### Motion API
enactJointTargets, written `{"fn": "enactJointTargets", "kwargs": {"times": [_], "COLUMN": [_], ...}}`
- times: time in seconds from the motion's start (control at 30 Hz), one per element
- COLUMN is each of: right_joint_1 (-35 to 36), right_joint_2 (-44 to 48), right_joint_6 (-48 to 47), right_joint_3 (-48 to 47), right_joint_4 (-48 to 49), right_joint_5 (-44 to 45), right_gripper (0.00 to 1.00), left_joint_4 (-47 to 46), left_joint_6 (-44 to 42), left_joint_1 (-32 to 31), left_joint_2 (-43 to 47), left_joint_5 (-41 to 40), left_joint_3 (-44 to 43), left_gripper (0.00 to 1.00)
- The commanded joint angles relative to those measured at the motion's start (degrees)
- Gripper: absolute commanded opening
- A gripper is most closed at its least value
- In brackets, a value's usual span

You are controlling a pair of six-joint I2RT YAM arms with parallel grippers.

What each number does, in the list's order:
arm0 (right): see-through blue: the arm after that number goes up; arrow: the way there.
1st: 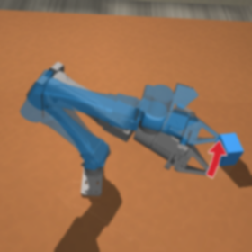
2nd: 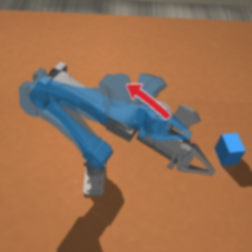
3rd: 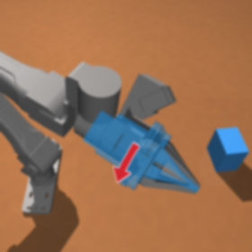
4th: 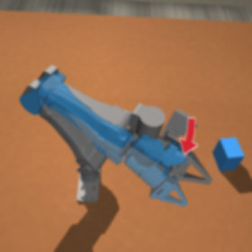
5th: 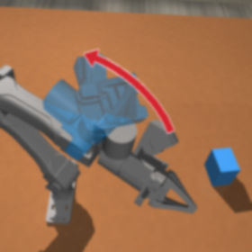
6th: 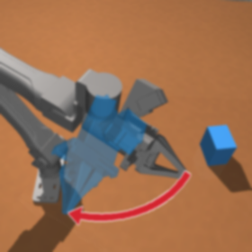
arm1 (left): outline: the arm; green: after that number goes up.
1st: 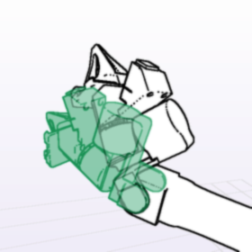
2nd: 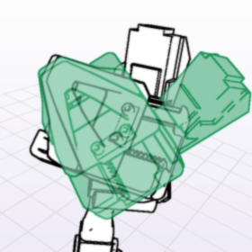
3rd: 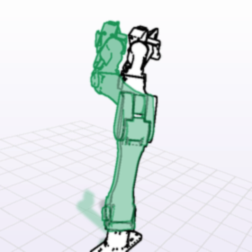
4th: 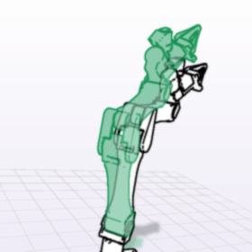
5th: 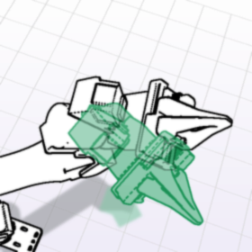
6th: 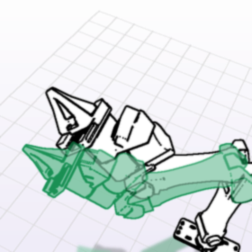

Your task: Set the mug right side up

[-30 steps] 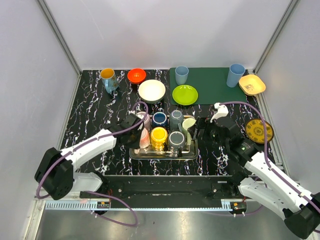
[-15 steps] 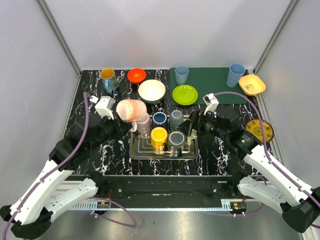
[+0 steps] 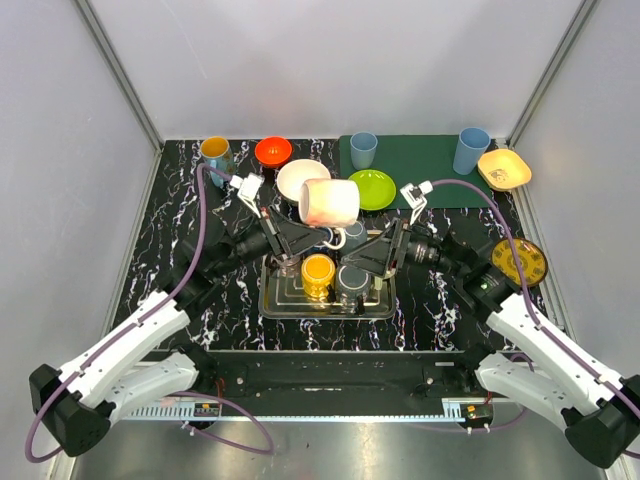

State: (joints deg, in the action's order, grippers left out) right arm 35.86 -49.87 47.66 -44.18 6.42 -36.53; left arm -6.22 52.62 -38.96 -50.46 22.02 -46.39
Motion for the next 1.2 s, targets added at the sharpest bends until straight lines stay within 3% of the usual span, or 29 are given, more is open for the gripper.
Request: {"fn": "enactJointTargets", "kwargs": {"times": [0.0,0.6,0.77,0.8,0.83,0.93,1.0,1.03,1.07,1.13,1.17], "right_joint_1": [0.1,0.0,0.1,0.1,0.0,-0.4,-1.4,-3.2,-4.2,-7.4,-8.2], "right_joint_2": [-0.8,-11.0,-12.7,-13.0,-13.1,-12.1,-9.5,-8.3,-6.1,-4.7,-5.2], "right_joint_6": [4.5,10.1,11.2,11.5,11.7,9.9,6.3,4.8,0.8,-4.4,-10.5], "right_joint_3": [1.1,-2.5,-3.4,-3.5,-3.7,-4.9,-6.3,-7.1,-8.2,-14.1,-17.0], "right_joint_4": [11.0,27.6,30.1,31.2,31.4,27.3,19.1,15.5,11.5,-7.2,-15.3], "right_joint_5": [-1.4,-0.6,-2.7,-3.3,-3.8,-4.2,-1.5,-0.4,2.9,9.1,17.9], "right_gripper": [0.83,0.50,0.21,0.05,0.00,0.00,0.00,0.00,0.00,0.00,0.00], "left_joint_4": [-24.3,-26.5,-27.3,-27.4,-27.4,-23.9,-21.4,-17.6,-14.7,-3.4,0.4], "left_joint_6": [6.9,8.4,8.6,8.6,8.8,7.2,5.6,3.6,2.3,-1.9,-3.1], "left_joint_1": [0.1,0.0,0.0,0.0,0.0,0.1,0.4,0.6,0.9,2.3,2.8], "left_joint_2": [-0.1,0.4,0.0,-0.1,-0.2,0.3,1.0,1.5,2.9,5.2,8.1], "left_joint_5": [5.8,9.3,10.5,10.8,10.9,9.8,9.4,8.6,7.6,0.2,-3.4], "left_joint_3": [0.3,4.5,5.5,5.8,6.0,5.9,5.0,4.6,4.0,1.8,1.2], "left_gripper": [0.00,0.00,0.00,0.00,0.00,0.02,0.25,0.53,0.63,0.74,0.85]}}
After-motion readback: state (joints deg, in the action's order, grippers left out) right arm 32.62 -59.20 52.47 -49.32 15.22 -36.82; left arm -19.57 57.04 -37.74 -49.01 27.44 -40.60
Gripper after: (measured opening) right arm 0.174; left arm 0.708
